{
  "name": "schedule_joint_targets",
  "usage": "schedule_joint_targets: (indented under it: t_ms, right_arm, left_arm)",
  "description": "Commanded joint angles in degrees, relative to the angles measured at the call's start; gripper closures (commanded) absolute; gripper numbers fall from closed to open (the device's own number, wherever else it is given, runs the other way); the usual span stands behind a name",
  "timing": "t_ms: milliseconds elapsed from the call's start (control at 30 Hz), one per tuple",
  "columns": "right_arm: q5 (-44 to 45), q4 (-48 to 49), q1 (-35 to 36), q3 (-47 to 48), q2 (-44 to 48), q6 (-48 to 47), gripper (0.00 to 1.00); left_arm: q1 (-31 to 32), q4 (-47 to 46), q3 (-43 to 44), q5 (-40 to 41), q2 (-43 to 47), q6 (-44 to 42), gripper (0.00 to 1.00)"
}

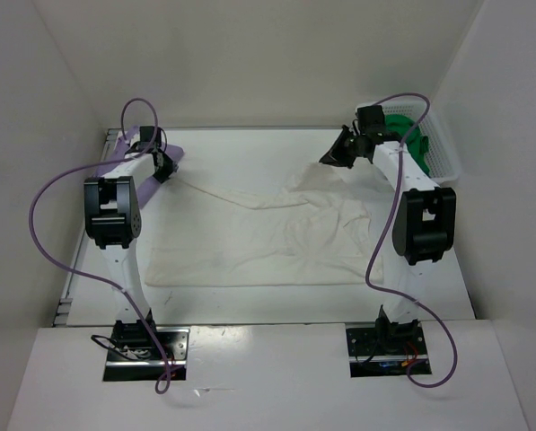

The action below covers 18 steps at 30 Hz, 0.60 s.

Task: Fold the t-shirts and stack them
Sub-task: Grap the side of the flattened tshirt furthest away from the robot with both arms

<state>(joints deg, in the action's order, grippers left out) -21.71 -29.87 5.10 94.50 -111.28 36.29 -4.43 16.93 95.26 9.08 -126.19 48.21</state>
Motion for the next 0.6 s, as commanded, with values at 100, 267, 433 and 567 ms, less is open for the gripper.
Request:
schedule_joint_targets:
  t_ms: [100,267,433,567]
  right_arm:
    - [-0.70,1.74,-1.06,2.71,-1.12,-1.05,1.00]
    - [-1.22,2.27,-1.59,2.71,-1.65,-1.05,1.00]
    - [-1.75,2.80,-2.12,2.18,-1.65,-0.52,1.00]
    - [-2.80,3.41,-2.12,2.18,-2.18,-0.52,1.00]
  left_arm:
    - [0.03,0.03,-0.52,1.64,-0.02,0.31,0.63]
    - [0.03,0.03,-1.57,1.64,1.03,0.31,0.72]
    - [0.03,-0.49,-3.86,2.17,2.09,0.31,0.58]
    - [0.03,-0.49,-4.47,2.70,3.14,0.31,0.46]
